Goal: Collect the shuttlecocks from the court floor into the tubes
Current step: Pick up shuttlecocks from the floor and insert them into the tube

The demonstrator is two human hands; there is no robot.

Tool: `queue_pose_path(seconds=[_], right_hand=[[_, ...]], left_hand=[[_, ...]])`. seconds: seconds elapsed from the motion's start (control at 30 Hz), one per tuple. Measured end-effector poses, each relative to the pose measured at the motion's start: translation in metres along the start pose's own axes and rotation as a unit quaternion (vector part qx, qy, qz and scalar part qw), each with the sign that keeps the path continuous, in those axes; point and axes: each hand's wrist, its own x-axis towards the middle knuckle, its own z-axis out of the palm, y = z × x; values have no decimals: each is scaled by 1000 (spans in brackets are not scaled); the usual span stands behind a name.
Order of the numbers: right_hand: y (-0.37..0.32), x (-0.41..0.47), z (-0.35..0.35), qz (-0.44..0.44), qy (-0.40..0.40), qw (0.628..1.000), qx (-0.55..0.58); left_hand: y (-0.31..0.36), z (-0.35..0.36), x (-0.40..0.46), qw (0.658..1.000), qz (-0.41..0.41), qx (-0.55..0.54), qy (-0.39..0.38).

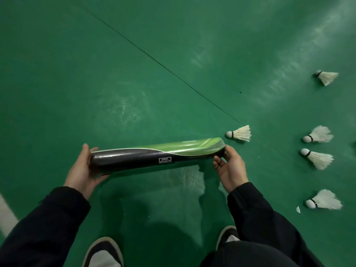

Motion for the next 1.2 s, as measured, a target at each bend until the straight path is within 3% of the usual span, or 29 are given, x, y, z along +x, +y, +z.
queue_pose_path(seconds=[0.1, 0.23, 0.37, 0.5, 0.7, 0.97, 1.2], right_hand=[[-1, -3, 3, -19, -21, 999, -37], [2, -2, 1, -3, -42, 999, -7], [-4, -22, 10, -20, -154, 988, -2], [-12, -54, 29, -110, -239, 962, -67], [-14, -79, 48, -286, -209, 910, -216], [-9, -77, 50, -327, -189, 900, -217], [-11, -80, 47, -314, -156, 907, -235]], left_hand=[[-9, -2, 5, 999, -11, 32, 26], [-17, -16, 11, 998, -19, 4, 56], [-20, -25, 14, 991, -28, -16, 128], [-20, -33, 15, 985, -20, -25, 171], [-19, -34, 19, 979, -24, -19, 202], [-22, -28, 13, 979, -2, -24, 202], [-23, -30, 10, 981, -4, -25, 194]])
